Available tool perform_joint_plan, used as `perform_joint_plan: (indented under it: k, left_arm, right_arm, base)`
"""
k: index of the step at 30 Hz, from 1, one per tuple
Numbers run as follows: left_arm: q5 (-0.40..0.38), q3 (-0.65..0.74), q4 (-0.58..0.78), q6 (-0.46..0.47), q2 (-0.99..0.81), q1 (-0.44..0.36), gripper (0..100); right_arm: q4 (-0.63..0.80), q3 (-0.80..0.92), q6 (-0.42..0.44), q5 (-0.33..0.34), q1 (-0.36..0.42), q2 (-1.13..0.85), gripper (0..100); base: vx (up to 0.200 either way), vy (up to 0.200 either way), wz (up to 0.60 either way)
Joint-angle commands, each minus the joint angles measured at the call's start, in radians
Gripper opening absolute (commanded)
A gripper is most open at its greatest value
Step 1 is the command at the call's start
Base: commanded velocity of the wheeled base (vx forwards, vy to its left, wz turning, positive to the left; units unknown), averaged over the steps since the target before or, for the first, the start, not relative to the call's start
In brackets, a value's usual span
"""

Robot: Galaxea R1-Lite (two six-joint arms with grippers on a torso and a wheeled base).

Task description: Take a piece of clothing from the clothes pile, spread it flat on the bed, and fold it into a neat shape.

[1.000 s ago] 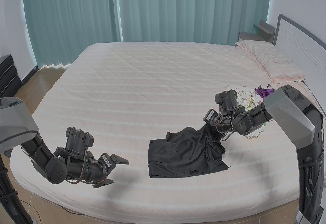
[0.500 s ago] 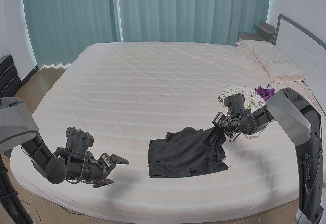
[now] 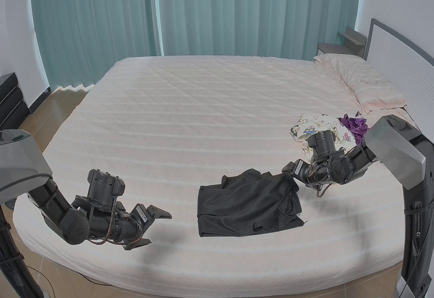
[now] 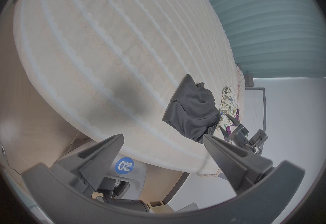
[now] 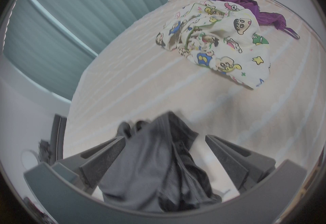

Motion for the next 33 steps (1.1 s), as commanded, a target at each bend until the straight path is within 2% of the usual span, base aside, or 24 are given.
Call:
perform_joint_plan:
  k: [1,2,4,8,13,33]
  left_arm:
    - [0.0,0.0,-0.001,0.001,0.001,0.0,100]
    - [0.0,0.0,-0.001,0.0,0.001,0.0,100]
    - [0.0,0.0,-0.001,0.0,0.001,0.0,100]
    - [0.0,0.002,-0.001,0.0,0.001,0.0,100]
    - [0.0,0.0,-0.001,0.001,0.001,0.0,100]
    - [0.0,0.002,-0.001,0.001,0.001,0.0,100]
  right_arm:
    - [-0.099,0.293,-0.188,0.097,0.051,-0.158,100]
    - [-0.117,0.322,-0.215,0.103,0.058,-0.159,100]
    - [-0.197,0.408,-0.325,0.117,0.075,-0.15,100]
    - [-0.295,0.478,-0.412,0.14,0.097,-0.133,100]
    - [-0.315,0.481,-0.42,0.161,0.135,-0.135,100]
    - [-0.294,0.418,-0.457,0.137,0.137,-0.036,100]
  base:
    - [0.0,0.0,0.0]
    - [0.0,0.0,0.0]
    - [0.0,0.0,0.0]
    - [0.0,0.0,0.0]
    - [0.0,0.0,0.0]
    - [0.0,0.0,0.0]
